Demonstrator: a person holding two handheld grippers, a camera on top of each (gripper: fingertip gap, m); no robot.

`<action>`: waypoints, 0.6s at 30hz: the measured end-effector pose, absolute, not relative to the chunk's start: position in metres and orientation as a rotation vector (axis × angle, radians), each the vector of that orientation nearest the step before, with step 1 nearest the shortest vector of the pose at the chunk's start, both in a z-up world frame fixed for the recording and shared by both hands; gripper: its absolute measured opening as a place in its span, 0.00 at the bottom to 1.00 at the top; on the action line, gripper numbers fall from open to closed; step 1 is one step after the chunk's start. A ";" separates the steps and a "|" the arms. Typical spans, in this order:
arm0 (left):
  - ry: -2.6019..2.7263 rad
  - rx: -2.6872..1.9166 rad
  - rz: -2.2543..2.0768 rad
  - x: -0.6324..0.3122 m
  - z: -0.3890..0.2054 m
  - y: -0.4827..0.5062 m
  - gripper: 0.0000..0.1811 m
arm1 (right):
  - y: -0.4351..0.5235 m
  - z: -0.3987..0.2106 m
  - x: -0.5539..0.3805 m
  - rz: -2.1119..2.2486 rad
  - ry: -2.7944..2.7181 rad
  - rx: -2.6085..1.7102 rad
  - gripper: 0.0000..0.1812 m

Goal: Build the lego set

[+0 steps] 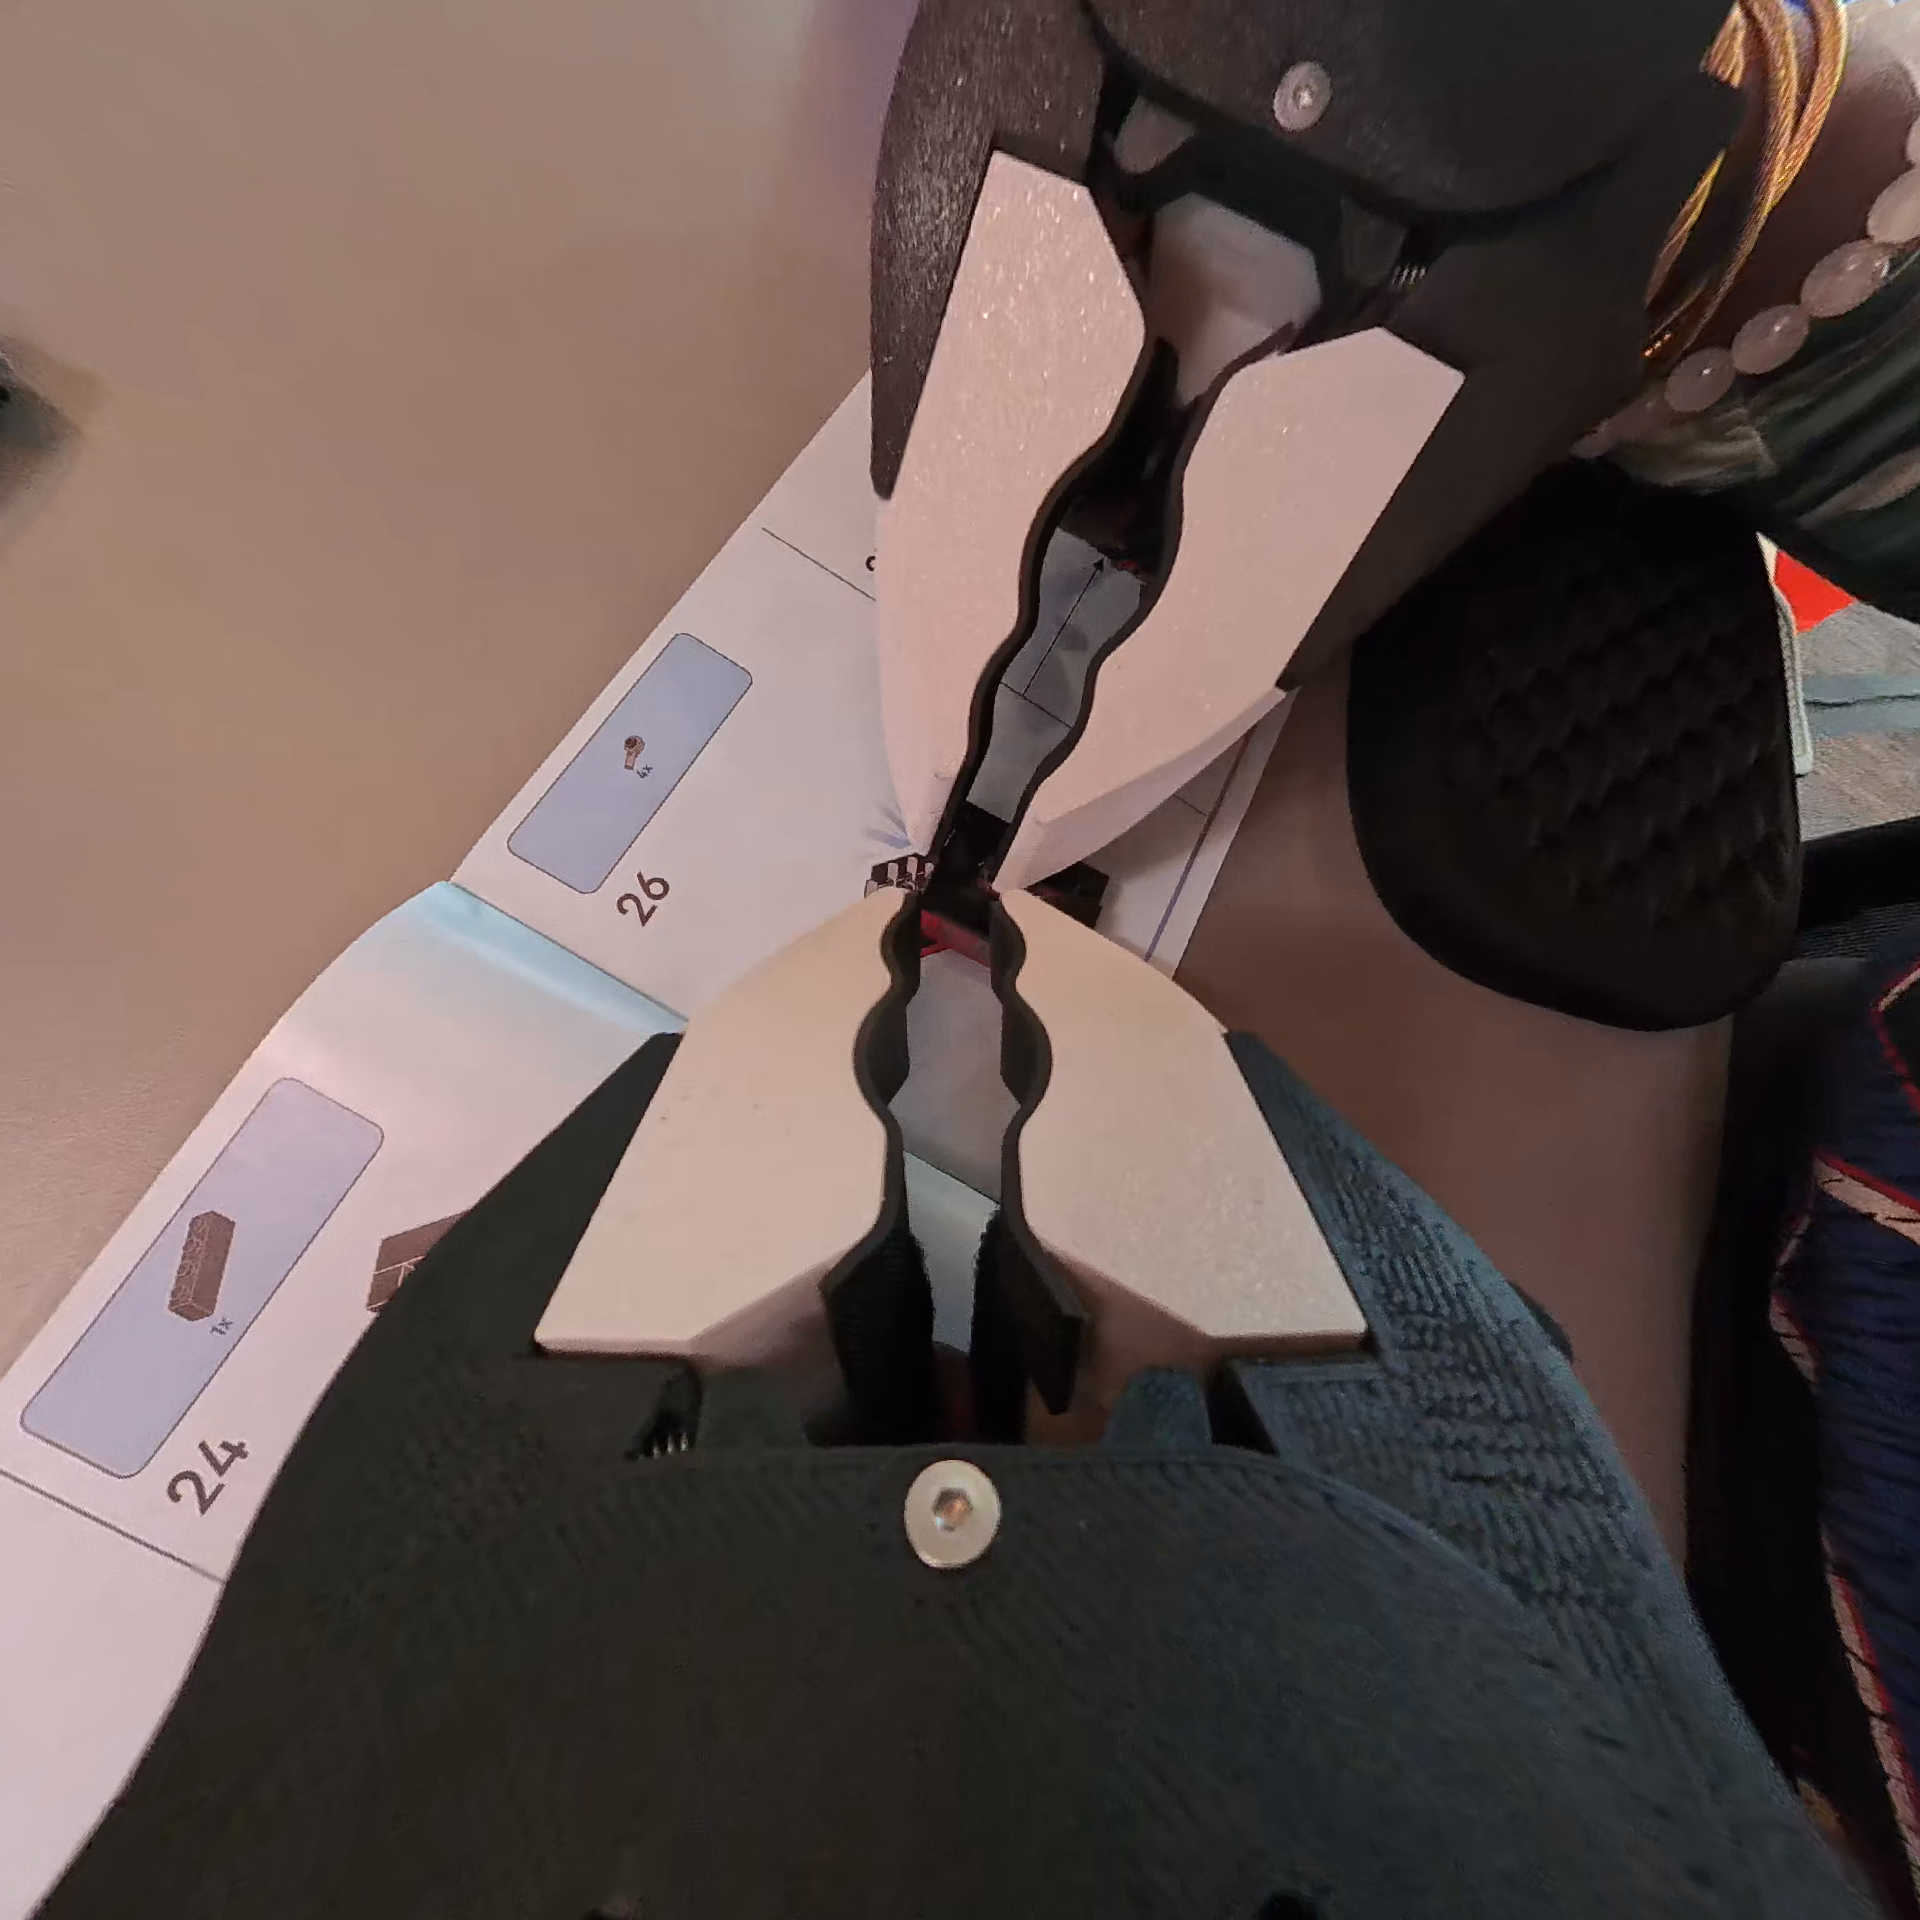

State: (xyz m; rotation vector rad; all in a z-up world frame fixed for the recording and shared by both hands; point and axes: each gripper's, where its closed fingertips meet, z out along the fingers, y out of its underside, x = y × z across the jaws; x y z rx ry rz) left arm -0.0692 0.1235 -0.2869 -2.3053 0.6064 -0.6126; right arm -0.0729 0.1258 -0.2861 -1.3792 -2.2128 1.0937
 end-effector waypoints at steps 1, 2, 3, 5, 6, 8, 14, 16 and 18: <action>0.604 -2.308 -0.619 -0.069 -0.287 0.123 0.07 | 0.126 -0.286 -0.072 1.098 -2.213 -1.388 0.05; 0.601 -2.308 -0.627 -0.069 -0.287 0.123 0.07 | 0.126 -0.286 -0.072 1.101 -2.214 -1.395 0.05; 0.598 -2.310 -0.636 -0.069 -0.287 0.123 0.06 | 0.126 -0.286 -0.071 1.102 -2.213 -1.403 0.06; 0.600 -2.312 -0.650 -0.069 -0.287 0.122 0.06 | 0.126 -0.285 -0.070 1.139 -2.208 -1.419 0.08; 0.605 -2.310 -0.655 -0.068 -0.287 0.121 0.05 | 0.125 -0.283 -0.069 1.171 -2.206 -1.424 0.07; 0.612 -2.306 -0.670 -0.067 -0.287 0.120 0.04 | 0.127 -0.286 -0.066 1.157 -2.236 -1.423 0.06; 0.616 -2.304 -0.684 -0.066 -0.287 0.120 0.04 | 0.127 -0.287 -0.066 1.109 -2.318 -1.352 0.04; 0.619 -2.303 -0.686 -0.066 -0.287 0.120 0.04 | 0.127 -0.288 -0.066 1.107 -2.340 -1.342 0.04; 0.620 -2.299 -0.692 -0.066 -0.286 0.120 0.03 | 0.127 -0.288 -0.066 1.090 -2.363 -1.318 0.04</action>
